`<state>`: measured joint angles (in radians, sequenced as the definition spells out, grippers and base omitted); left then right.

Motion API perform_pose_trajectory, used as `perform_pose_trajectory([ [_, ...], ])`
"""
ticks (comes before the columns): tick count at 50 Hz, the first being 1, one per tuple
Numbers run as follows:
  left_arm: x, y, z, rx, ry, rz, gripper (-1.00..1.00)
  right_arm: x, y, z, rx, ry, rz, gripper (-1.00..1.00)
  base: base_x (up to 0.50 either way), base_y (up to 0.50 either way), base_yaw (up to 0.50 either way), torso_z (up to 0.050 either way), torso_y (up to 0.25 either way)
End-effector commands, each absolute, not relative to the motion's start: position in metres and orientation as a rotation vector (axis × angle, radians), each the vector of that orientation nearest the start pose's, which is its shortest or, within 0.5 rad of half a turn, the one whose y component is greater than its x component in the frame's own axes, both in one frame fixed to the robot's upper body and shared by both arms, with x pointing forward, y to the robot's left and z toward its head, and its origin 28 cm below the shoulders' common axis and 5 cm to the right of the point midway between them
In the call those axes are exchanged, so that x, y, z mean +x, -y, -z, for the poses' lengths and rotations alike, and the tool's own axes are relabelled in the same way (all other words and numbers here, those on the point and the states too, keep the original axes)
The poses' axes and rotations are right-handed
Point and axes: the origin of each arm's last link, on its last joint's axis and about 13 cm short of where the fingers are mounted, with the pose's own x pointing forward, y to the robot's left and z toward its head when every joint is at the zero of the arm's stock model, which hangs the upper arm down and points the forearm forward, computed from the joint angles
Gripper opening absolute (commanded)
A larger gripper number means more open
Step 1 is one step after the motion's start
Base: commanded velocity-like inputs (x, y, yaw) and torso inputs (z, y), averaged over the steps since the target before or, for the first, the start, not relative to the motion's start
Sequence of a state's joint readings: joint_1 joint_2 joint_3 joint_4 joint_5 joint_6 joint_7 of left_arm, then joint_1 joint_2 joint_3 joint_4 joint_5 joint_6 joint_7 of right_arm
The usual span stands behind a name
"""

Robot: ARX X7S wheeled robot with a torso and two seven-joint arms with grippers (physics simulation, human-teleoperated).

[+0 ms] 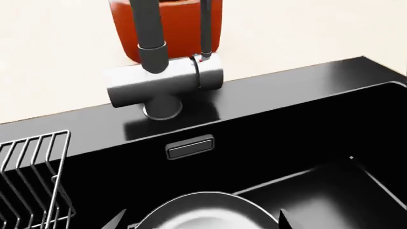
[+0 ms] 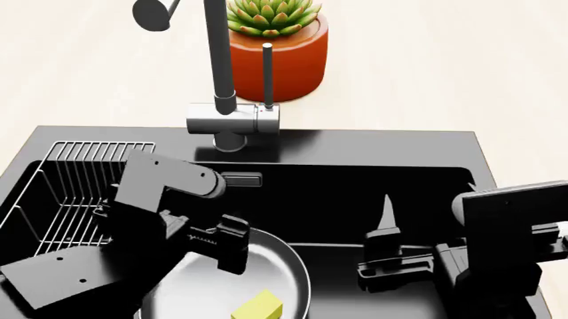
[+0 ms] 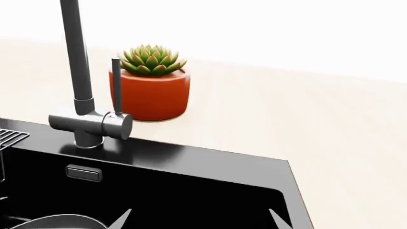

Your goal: Pick the pan and sponge and place them into the sink. Then turn on the water.

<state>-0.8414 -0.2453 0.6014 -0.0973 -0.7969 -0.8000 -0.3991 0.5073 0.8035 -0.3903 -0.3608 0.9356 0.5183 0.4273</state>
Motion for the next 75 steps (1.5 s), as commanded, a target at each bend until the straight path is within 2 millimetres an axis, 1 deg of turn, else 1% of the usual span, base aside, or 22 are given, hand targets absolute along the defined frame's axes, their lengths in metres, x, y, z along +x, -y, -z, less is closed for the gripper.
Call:
perform_pose_trajectory([
  [1, 0.309, -0.176, -0.166, 0.000, -0.196, 0.239, 1.00, 0.276, 0.151, -0.171, -0.066, -0.011, -0.137, 1.00, 0.00, 0.00, 0.00, 0.000, 0.000],
  [3, 0.307, -0.180, -0.166, 0.018, -0.180, 0.201, 1.00, 0.282, 0.148, -0.173, -0.059, 0.000, -0.137, 1.00, 0.00, 0.00, 0.00, 0.000, 0.000],
  [5, 0.305, -0.189, -0.171, -0.003, -0.154, 0.153, 1.00, 0.291, 0.141, -0.177, -0.050, 0.011, -0.149, 1.00, 0.00, 0.00, 0.00, 0.000, 0.000],
  [8, 0.304, -0.196, -0.176, -0.008, -0.153, 0.124, 1.00, 0.301, 0.136, -0.181, -0.046, 0.016, -0.161, 1.00, 0.00, 0.00, 0.00, 0.000, 0.000],
  [9, 0.303, -0.200, -0.177, -0.039, -0.157, 0.116, 1.00, 0.308, 0.132, -0.183, -0.046, 0.018, -0.169, 1.00, 0.00, 0.00, 0.00, 0.000, 0.000],
  [11, 0.302, -0.203, -0.178, -0.024, -0.142, 0.110, 1.00, 0.315, 0.127, -0.187, -0.065, 0.019, -0.184, 1.00, 0.00, 0.00, 0.00, 0.000, 0.000],
  [12, 0.302, -0.204, -0.178, -0.035, -0.143, 0.099, 1.00, 0.320, 0.124, -0.191, -0.034, 0.023, -0.198, 1.00, 0.00, 0.00, 0.00, 0.000, 0.000],
  [13, 0.302, -0.205, -0.178, -0.002, -0.130, 0.091, 1.00, 0.325, 0.121, -0.194, -0.042, 0.023, -0.199, 1.00, 0.00, 0.00, 0.00, 0.000, 0.000],
  [18, 0.299, -0.211, -0.181, -0.017, -0.119, 0.073, 1.00, 0.343, 0.110, -0.195, -0.050, 0.022, -0.219, 1.00, 0.00, 0.00, 0.00, 0.000, 0.000],
  [21, 0.297, -0.214, -0.181, -0.033, -0.124, 0.070, 1.00, 0.355, 0.102, -0.201, -0.039, 0.043, -0.241, 1.00, 0.00, 0.00, 0.00, 0.000, 0.000],
  [22, 0.296, -0.215, -0.181, -0.030, -0.124, 0.069, 1.00, 0.359, 0.100, -0.202, -0.062, 0.054, -0.252, 1.00, 0.00, 0.00, 0.00, 0.000, 0.000],
  [26, 0.294, -0.217, -0.182, -0.041, -0.127, 0.061, 1.00, 0.369, 0.092, -0.206, -0.045, 0.060, -0.272, 1.00, 0.00, 0.00, 0.00, 0.000, 0.000],
  [35, 0.289, -0.223, -0.183, -0.041, -0.125, 0.051, 1.00, 0.394, 0.075, -0.205, -0.069, 0.057, -0.323, 1.00, 0.00, 0.00, 0.00, 0.000, 0.000],
  [38, 0.288, -0.224, -0.183, -0.032, -0.121, 0.057, 1.00, 0.400, 0.072, -0.208, -0.068, 0.060, -0.327, 1.00, 0.00, 0.00, 0.00, 0.000, 0.000],
  [40, 0.288, -0.225, -0.179, -0.028, -0.132, 0.055, 1.00, 0.404, 0.069, -0.205, -0.075, 0.051, -0.335, 1.00, 0.00, 0.00, 0.00, 0.000, 0.000],
  [43, 0.288, -0.228, -0.178, -0.032, -0.133, 0.047, 1.00, 0.407, 0.067, -0.202, -0.077, 0.039, -0.341, 1.00, 0.00, 0.00, 0.00, 0.000, 0.000],
  [45, 0.289, -0.233, -0.183, -0.051, -0.130, 0.029, 1.00, 0.410, 0.064, -0.204, -0.078, 0.039, -0.350, 1.00, 0.00, 0.00, 0.00, 0.000, 0.000],
  [49, 0.288, -0.237, -0.187, -0.061, -0.121, 0.025, 1.00, 0.414, 0.060, -0.205, -0.086, 0.035, -0.363, 1.00, 0.00, 0.00, 0.00, 0.000, 0.000],
  [56, 0.286, -0.242, -0.187, -0.064, -0.127, 0.014, 1.00, 0.424, 0.058, -0.201, -0.056, 0.016, -0.353, 1.00, 0.00, 0.00, 0.00, 0.000, 0.000],
  [60, 0.285, -0.241, -0.186, -0.063, -0.123, 0.015, 1.00, 0.430, 0.059, -0.201, -0.042, 0.012, -0.341, 1.00, 0.00, 0.00, 0.00, 0.000, 0.000],
  [72, 0.282, -0.242, -0.184, -0.068, -0.080, 0.018, 1.00, 0.433, 0.062, -0.201, -0.035, -0.006, -0.339, 1.00, 0.00, 0.00, 0.00, 0.000, 0.000],
  [75, 0.282, -0.244, -0.188, -0.047, -0.024, 0.007, 1.00, 0.434, 0.063, -0.204, -0.023, -0.007, -0.335, 1.00, 0.00, 0.00, 0.00, 0.000, 0.000],
])
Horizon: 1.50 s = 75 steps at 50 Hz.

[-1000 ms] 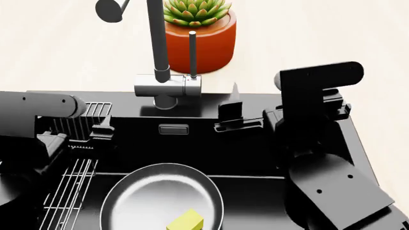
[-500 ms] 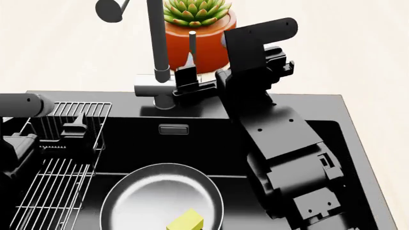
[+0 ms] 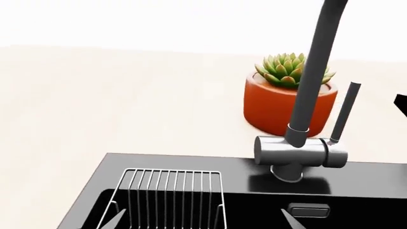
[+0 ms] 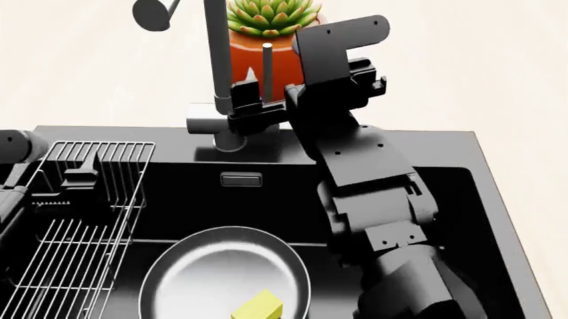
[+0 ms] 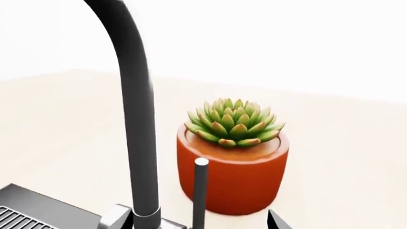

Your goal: Pick the pan and sponge and place them into the sink. Then turn on the water.

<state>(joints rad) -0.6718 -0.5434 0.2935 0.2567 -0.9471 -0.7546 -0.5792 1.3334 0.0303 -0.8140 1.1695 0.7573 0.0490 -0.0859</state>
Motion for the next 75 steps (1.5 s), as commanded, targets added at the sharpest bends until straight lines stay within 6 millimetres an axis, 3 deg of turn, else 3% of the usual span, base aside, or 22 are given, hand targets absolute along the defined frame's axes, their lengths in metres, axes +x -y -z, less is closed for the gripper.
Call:
perform_pose_trajectory([
  [1, 0.282, -0.245, -0.189, -0.045, -0.020, 0.007, 1.00, 0.434, 0.063, -0.205, -0.021, -0.006, -0.333, 1.00, 0.00, 0.00, 0.00, 0.000, 0.000],
  [28, 0.280, -0.246, -0.196, -0.021, 0.001, -0.003, 1.00, 0.437, 0.059, -0.230, -0.019, 0.002, -0.339, 1.00, 0.00, 0.00, 0.00, 0.000, 0.000],
  [40, 0.281, -0.246, -0.194, -0.019, -0.011, -0.012, 1.00, 0.436, 0.057, -0.231, -0.010, -0.011, -0.350, 1.00, 0.00, 0.00, 0.00, 0.002, -0.150],
  [75, 0.280, -0.252, -0.197, -0.030, -0.003, -0.023, 1.00, 0.437, 0.053, -0.265, -0.016, 0.037, -0.365, 1.00, 0.00, 0.00, 0.00, 0.002, -0.103],
])
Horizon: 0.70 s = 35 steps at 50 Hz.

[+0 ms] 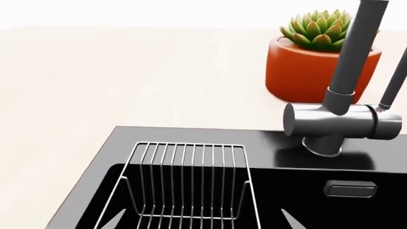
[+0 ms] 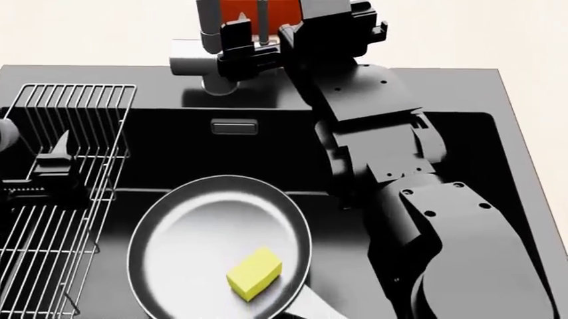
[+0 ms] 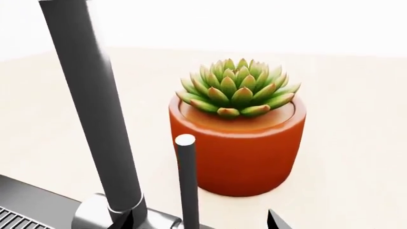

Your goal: Pick the pan and sponge and place them into the sink. Then turn on the water.

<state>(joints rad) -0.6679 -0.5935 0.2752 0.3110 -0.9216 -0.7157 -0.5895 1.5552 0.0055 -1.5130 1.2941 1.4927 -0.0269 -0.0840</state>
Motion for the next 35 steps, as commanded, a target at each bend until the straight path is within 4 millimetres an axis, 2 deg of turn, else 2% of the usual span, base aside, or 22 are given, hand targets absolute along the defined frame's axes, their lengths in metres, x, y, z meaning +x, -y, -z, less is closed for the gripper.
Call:
perform_pose_trajectory([
  [1, 0.279, -0.253, -0.197, -0.032, -0.002, -0.023, 1.00, 0.437, 0.052, -0.265, -0.014, 0.040, -0.363, 1.00, 0.00, 0.00, 0.00, 0.002, -0.094],
  [10, 0.279, -0.256, -0.203, -0.036, 0.015, -0.032, 1.00, 0.437, 0.051, -0.277, -0.009, 0.074, -0.343, 1.00, 0.00, 0.00, 0.00, 0.002, -0.089],
  [21, 0.280, -0.258, -0.207, -0.037, 0.025, -0.040, 1.00, 0.438, 0.053, -0.283, -0.013, 0.088, -0.343, 1.00, 0.00, 0.00, 0.00, 0.000, -0.007],
  [28, 0.284, -0.259, -0.220, -0.031, 0.035, -0.052, 1.00, 0.437, 0.053, -0.290, -0.018, 0.097, -0.340, 1.00, 0.00, 0.00, 0.00, 0.000, 0.000],
  [35, 0.286, -0.259, -0.216, -0.028, 0.028, -0.044, 1.00, 0.436, 0.051, -0.296, -0.021, 0.092, -0.332, 1.00, 0.00, 0.00, 0.00, 0.000, 0.000],
])
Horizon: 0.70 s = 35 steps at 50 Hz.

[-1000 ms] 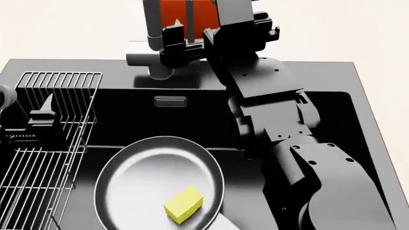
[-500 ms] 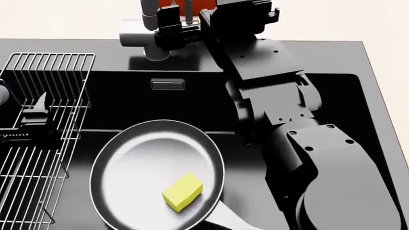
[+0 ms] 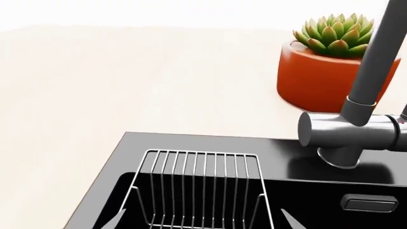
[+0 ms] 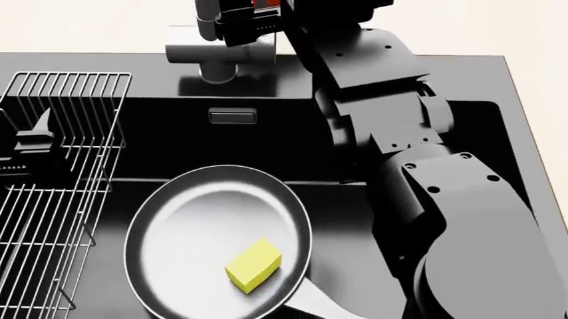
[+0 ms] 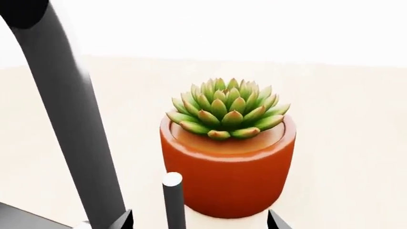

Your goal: Pick the pan and sponge and place them into the sink. Then turn on the water.

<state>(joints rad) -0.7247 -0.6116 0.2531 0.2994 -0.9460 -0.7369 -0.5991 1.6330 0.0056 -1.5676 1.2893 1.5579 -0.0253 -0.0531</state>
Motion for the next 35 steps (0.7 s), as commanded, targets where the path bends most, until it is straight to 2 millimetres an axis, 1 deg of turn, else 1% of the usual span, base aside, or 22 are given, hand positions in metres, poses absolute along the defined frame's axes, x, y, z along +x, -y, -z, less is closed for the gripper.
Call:
perform_pose_trajectory([
  [1, 0.2858, -0.2592, -0.2162, -0.026, 0.029, -0.044, 1.00, 0.4364, 0.0509, -0.2961, -0.020, 0.092, -0.332, 1.00, 0.00, 0.00, 0.00, 0.000, 0.000],
  [5, 0.2862, -0.2600, -0.2148, -0.030, 0.026, -0.049, 1.00, 0.4363, 0.0506, -0.2965, -0.017, 0.090, -0.329, 1.00, 0.00, 0.00, 0.00, 0.000, 0.000],
  [10, 0.2854, -0.2617, -0.2135, -0.035, 0.025, -0.054, 1.00, 0.4356, 0.0492, -0.3017, -0.017, 0.097, -0.335, 1.00, 0.00, 0.00, 0.00, 0.000, 0.000],
  [19, 0.2858, -0.2641, -0.2116, -0.038, 0.021, -0.061, 1.00, 0.4359, 0.0500, -0.2990, -0.019, 0.092, -0.333, 1.00, 0.00, 0.00, 0.00, 0.000, 0.000],
  [35, 0.2860, -0.2635, -0.2098, -0.036, 0.017, -0.062, 1.00, 0.4362, 0.0512, -0.2999, -0.022, 0.096, -0.334, 1.00, 0.00, 0.00, 0.00, 0.003, -0.141],
])
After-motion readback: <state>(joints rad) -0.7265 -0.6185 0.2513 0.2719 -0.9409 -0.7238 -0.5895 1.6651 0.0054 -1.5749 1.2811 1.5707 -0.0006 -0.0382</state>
